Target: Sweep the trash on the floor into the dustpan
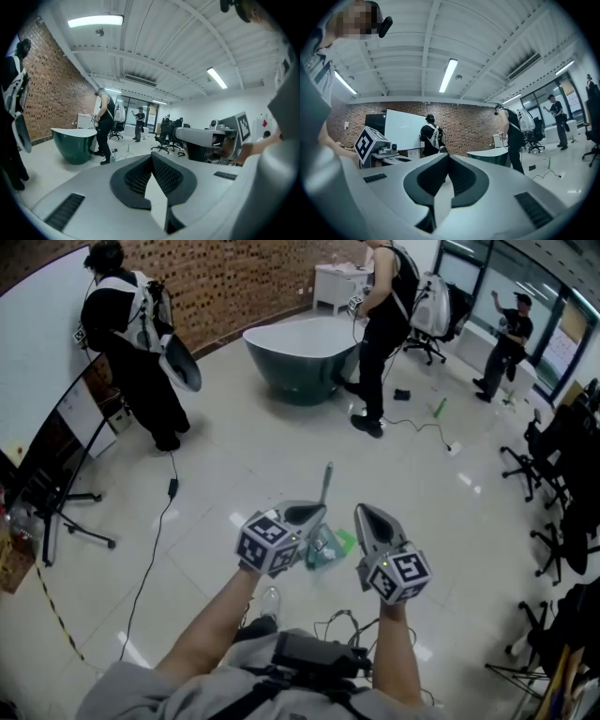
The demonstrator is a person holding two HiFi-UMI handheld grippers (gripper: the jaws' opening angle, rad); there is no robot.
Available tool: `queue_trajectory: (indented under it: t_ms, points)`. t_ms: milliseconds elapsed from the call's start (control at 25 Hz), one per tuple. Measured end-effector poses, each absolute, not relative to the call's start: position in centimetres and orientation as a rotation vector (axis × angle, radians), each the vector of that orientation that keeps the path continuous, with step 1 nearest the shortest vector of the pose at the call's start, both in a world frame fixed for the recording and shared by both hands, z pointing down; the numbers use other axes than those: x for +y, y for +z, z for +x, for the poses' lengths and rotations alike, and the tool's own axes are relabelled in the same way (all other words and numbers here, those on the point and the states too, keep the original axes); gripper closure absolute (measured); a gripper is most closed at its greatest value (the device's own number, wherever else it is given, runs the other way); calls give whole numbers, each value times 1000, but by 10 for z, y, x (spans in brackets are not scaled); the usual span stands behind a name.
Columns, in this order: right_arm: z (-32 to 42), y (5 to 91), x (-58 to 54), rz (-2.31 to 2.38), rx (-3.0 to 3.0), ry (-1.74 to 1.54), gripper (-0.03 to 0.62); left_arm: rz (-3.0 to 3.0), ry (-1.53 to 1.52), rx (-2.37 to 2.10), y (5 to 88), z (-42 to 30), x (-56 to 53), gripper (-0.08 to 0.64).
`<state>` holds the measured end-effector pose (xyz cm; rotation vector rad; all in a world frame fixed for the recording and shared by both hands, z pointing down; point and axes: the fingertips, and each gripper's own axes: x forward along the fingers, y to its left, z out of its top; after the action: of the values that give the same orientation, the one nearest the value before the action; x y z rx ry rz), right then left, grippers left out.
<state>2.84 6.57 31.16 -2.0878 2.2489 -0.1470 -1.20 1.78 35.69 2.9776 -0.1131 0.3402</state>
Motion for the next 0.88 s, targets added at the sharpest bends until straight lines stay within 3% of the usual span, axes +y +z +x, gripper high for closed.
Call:
queue_trajectory:
  t_ms: [880]
  points:
    - [3,296,75,-2017,2269,-110,589,3006,350,-124,350,-27,31,557]
